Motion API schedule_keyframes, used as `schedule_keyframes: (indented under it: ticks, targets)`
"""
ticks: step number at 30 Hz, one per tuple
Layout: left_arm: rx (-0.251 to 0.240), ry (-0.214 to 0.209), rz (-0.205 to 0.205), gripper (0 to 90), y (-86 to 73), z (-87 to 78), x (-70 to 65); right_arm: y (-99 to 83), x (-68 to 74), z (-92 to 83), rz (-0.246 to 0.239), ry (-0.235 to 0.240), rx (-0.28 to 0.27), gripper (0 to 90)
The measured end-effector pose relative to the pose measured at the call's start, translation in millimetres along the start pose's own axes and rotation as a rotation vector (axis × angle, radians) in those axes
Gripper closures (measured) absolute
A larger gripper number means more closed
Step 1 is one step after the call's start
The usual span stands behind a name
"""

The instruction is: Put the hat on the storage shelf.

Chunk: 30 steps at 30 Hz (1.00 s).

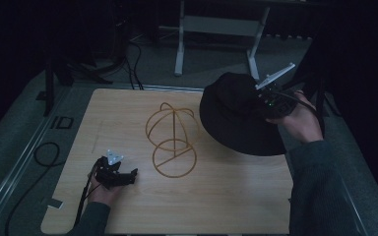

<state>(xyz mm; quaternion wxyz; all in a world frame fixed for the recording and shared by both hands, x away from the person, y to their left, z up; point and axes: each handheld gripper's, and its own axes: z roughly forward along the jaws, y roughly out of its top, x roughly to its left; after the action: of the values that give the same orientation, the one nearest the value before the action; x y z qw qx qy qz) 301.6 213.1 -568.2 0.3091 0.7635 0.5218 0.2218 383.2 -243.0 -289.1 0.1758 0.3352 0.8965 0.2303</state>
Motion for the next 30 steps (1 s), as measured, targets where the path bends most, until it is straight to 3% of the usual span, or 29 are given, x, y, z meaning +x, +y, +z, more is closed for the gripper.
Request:
schedule_keyframes:
  ticks: [10,30]
  targets:
    - [0.0,0.001,0.002,9.4,0.0,0.0,0.1,1.3,-0.4,-7.7,0.003,0.004,-0.018,87.5]
    - [-0.002,0.001,0.002,9.5,0.0,0.1,0.1,8.7,5.5,-19.5,-0.044,0.033,-0.065,87.4]
